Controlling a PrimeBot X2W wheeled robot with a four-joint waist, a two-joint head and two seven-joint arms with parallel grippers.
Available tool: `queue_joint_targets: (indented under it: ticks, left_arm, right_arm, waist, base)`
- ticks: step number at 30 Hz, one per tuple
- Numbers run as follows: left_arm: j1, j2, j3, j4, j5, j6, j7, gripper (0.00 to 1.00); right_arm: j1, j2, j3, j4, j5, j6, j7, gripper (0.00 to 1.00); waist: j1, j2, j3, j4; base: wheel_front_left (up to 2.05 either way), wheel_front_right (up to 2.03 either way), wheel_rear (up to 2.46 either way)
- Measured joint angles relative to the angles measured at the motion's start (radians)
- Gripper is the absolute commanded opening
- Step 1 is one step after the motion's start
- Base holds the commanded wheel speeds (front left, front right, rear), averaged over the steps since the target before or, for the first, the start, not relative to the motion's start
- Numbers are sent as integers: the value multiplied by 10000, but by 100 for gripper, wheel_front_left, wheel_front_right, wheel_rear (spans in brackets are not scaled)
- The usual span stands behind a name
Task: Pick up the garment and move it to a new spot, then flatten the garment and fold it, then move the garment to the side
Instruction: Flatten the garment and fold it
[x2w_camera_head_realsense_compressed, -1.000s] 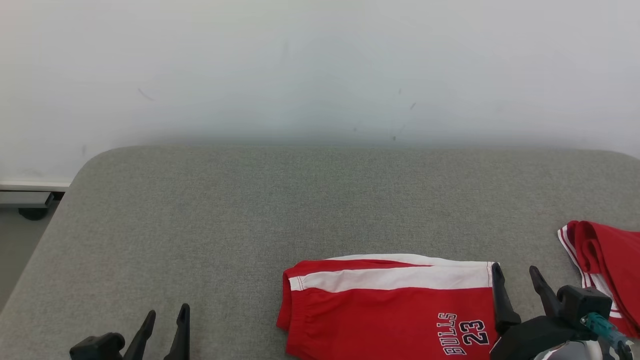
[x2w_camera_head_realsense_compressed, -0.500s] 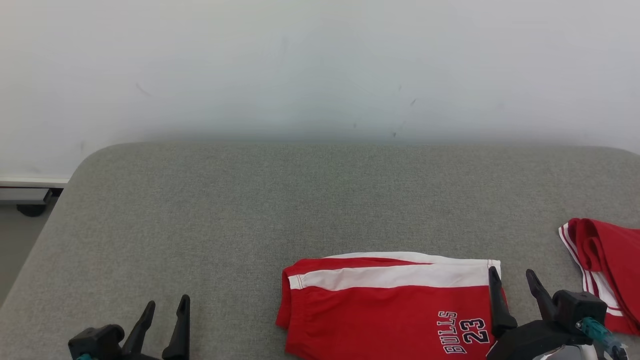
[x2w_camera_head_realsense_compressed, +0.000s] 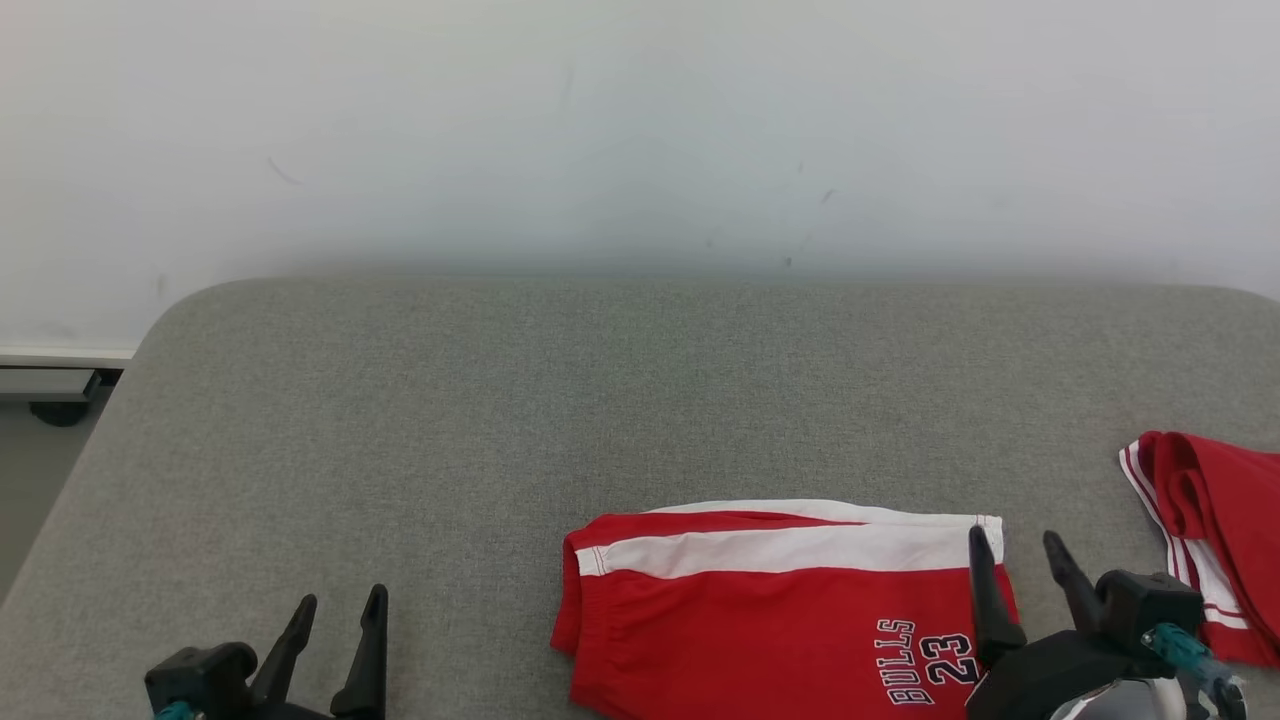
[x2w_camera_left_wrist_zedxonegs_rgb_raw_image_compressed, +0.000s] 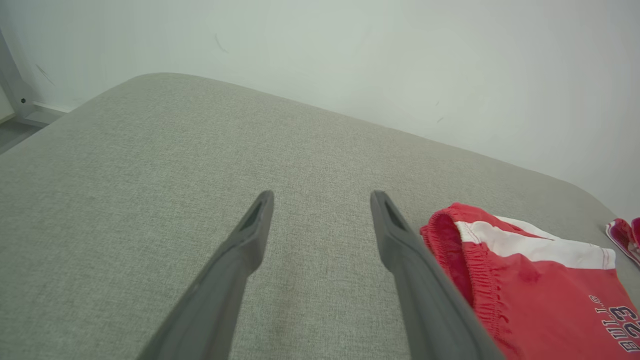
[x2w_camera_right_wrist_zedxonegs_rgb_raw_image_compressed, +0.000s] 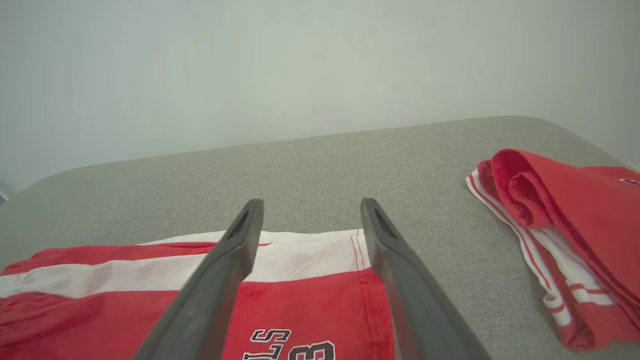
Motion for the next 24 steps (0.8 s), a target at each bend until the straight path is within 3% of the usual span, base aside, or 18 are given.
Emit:
queue_joint_targets:
  ticks: [11,24]
  left_arm:
    - [-16,-54,65,-276,332,0,422,100]
    - [-296,-230,-261,-531,729,0,853,100]
  right_arm:
    - [-445,-598,-299,1250,102,-2,2709,100]
    - [-1825,-548,-487,3722,518,-6,4642,100]
  waist:
    - [0,0,7,-10]
    - [0,0,148,273]
  base:
    - [0,0,0]
    - [0,0,0]
